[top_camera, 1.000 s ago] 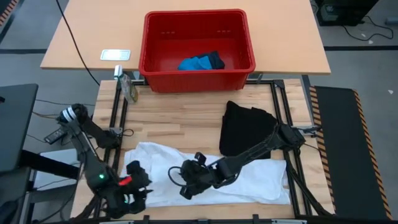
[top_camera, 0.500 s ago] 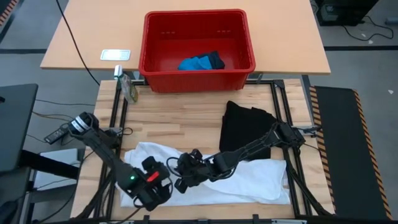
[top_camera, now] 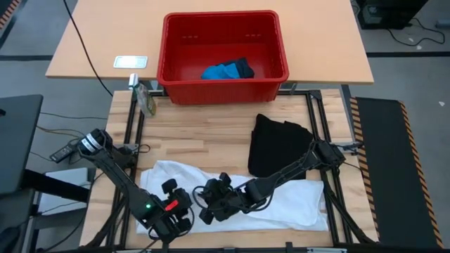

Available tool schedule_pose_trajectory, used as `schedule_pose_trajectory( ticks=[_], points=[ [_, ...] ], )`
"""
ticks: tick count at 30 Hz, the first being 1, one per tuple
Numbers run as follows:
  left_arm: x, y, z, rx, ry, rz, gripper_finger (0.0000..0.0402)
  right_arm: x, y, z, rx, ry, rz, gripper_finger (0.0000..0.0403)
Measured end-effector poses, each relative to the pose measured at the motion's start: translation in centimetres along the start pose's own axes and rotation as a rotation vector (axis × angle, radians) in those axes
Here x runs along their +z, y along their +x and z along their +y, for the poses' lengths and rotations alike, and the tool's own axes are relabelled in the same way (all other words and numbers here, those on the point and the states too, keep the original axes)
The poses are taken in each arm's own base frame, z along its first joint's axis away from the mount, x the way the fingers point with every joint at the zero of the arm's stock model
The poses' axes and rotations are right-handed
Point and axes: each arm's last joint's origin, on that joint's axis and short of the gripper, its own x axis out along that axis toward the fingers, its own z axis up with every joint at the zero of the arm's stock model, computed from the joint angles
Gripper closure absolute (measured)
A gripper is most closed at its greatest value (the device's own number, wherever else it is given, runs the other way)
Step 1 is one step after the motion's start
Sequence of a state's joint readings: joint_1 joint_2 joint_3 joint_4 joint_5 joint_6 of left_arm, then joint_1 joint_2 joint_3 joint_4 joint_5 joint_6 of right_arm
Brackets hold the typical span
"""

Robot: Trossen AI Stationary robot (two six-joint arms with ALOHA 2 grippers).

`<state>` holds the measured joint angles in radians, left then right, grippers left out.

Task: Fold laundry
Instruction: Fold the white polo shirt on the table

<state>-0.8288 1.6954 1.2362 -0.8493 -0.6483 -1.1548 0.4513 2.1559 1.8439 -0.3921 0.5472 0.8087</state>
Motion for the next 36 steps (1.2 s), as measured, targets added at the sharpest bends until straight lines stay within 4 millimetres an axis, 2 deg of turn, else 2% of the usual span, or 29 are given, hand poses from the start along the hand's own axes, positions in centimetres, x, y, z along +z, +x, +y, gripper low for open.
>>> schedule_pose_trajectory(
  ticks=[2,3,7,11,17,20,24,26,31,36],
  points=[
    [-0.3,0.5,-0.3,-0.014,0.055,0.049,0.0364,-0.2,-0.2,0.1,-0.004,0.006,-0.005,0.0400],
    [-0.3,0.8,-0.5,-0.045,0.069,0.091,0.0382,-0.3,-0.2,0.2,-0.006,0.017,-0.003,0.0400],
    [-0.7,0.5,-0.8,-0.127,0.121,0.206,0.0395,-0.8,-0.7,0.7,-0.004,0.053,-0.007,0.0400],
    [-0.3,-2.5,-1.0,-0.208,0.140,0.248,0.0399,-1.3,-1.0,1.1,0.034,0.078,0.026,0.0400],
    [3.3,-7.7,-1.3,-0.292,0.108,0.218,0.0400,-2.0,-1.9,2.2,0.073,0.161,0.030,0.0399],
    [4.4,-8.9,-1.7,-0.379,0.105,0.248,0.0400,-2.5,-2.5,2.9,0.112,0.212,0.059,0.0399],
    [4.5,-8.7,-2.5,-0.507,0.075,0.345,0.0401,-3.1,-2.8,3.4,0.196,0.225,0.168,0.0398],
    [4.3,-8.6,-2.6,-0.526,0.054,0.380,0.0401,-3.4,-2.3,3.4,0.226,0.223,0.211,0.0398],
    [5.4,-7.5,-2.0,-0.529,0.016,0.449,0.0401,-3.8,-0.8,2.8,0.206,0.246,0.241,0.0397],
    [7.0,-6.1,-1.0,-0.580,-0.007,0.583,0.0401,-4.2,0.7,2.4,0.213,0.373,0.302,0.0396]
  ],
)
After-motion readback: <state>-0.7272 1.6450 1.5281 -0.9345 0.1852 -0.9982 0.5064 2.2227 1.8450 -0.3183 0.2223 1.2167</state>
